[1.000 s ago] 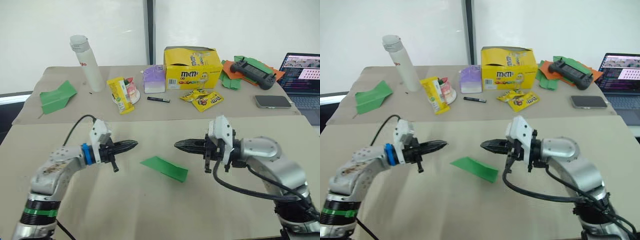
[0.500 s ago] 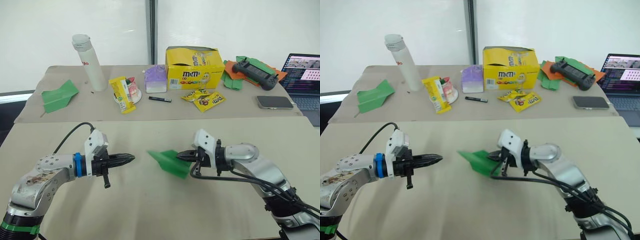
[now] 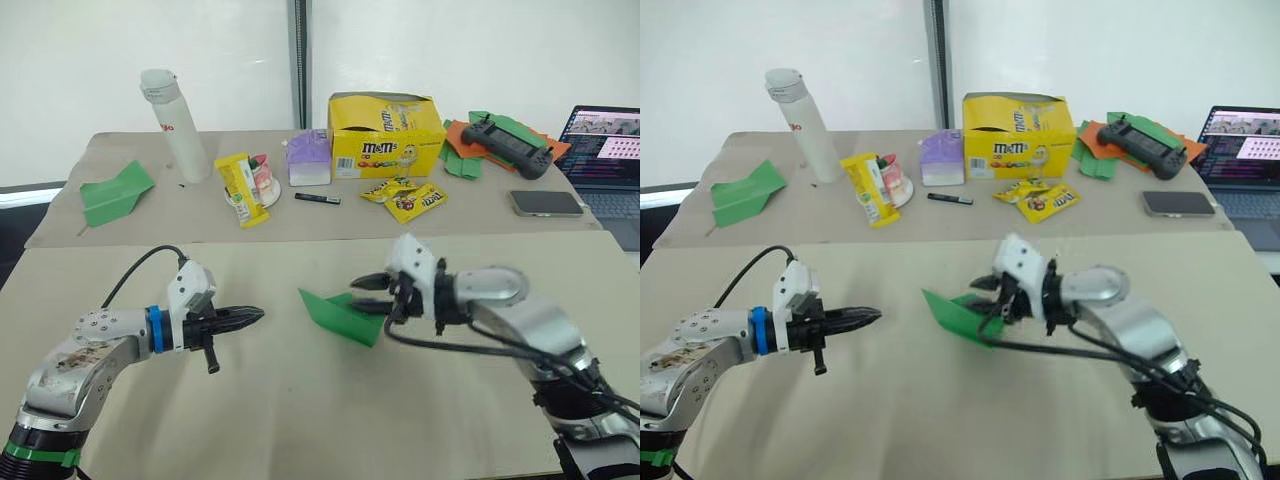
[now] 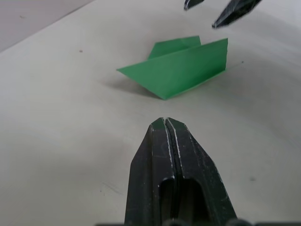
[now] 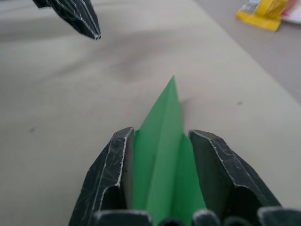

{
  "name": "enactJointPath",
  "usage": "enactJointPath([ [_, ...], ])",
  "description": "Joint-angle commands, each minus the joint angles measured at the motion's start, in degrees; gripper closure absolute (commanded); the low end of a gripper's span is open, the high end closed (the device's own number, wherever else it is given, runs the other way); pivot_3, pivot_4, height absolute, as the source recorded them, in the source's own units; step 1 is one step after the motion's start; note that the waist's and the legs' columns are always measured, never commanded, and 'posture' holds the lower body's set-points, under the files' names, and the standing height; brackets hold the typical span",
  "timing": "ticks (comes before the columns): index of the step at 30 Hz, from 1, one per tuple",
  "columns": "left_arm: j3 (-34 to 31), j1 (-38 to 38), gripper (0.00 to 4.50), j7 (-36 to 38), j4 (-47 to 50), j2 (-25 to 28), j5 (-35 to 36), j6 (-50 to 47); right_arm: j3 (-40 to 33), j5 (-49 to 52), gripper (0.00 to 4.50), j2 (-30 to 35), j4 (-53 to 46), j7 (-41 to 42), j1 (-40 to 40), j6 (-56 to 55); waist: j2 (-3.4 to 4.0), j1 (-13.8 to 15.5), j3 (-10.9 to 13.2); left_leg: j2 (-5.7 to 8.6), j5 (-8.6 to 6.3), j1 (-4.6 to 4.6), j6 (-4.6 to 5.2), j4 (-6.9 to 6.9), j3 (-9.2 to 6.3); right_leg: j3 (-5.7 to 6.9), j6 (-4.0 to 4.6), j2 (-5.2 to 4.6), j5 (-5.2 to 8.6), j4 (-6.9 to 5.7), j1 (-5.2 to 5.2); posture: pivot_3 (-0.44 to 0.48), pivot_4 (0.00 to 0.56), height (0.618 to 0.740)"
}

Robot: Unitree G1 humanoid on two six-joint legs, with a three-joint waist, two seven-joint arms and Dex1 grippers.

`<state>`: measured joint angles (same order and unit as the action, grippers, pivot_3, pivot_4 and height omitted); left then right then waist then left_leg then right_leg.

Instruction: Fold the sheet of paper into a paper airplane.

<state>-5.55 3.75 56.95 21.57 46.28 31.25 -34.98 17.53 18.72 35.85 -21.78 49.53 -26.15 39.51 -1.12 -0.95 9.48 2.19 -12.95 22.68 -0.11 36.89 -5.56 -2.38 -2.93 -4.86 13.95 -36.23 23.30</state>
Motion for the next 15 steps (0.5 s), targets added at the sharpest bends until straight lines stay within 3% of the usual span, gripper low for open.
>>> enactJointPath([
  [1,0.4,0.0,4.5,-0.6,-0.2,1.2,-2.5,1.8,2.1,-3.0,2.61,-1.6,0.5,-2.6,-0.6,0.5,0.0,0.0,0.0,-0.01,0.0,-0.02,0.0,0.0,0.0,0.0,0.0,0.02,0.0,0.0,0.0,0.0,0.15,0.74],
  [5,0.7,0.3,4.5,-0.8,0.2,0.9,-2.9,1.6,3.2,-4.6,2.61,-3.0,2.3,-4.7,0.0,2.3,0.0,0.1,0.0,0.0,0.0,-0.01,-0.01,-0.01,-0.02,0.01,0.0,0.03,0.0,-0.01,0.01,0.0,0.15,0.74],
  [6,0.8,0.5,4.5,-0.8,0.2,0.8,-3.0,1.6,3.0,-4.7,3.14,-3.3,2.4,-5.1,0.1,2.8,0.0,0.1,0.0,0.01,0.0,-0.01,-0.01,-0.01,-0.02,0.0,0.0,0.03,0.0,-0.01,0.01,0.0,0.15,0.74],
  [10,1.3,1.7,4.5,-0.4,-0.2,0.0,-2.6,1.9,1.5,-4.4,4.47,-3.6,2.0,-6.2,-0.6,5.0,0.0,0.2,0.0,0.0,0.0,-0.02,-0.01,0.0,-0.03,0.01,0.0,0.03,0.0,-0.03,0.01,0.0,0.15,0.74],
  [15,2.1,3.5,4.5,0.9,-1.0,-0.5,-2.1,2.0,-5.0,-1.0,4.47,-2.9,-0.1,-6.7,-1.2,8.6,0.0,0.2,0.0,0.01,0.01,-0.03,-0.01,0.0,-0.02,0.01,0.0,0.03,0.0,-0.06,0.0,0.0,0.15,0.74],
])
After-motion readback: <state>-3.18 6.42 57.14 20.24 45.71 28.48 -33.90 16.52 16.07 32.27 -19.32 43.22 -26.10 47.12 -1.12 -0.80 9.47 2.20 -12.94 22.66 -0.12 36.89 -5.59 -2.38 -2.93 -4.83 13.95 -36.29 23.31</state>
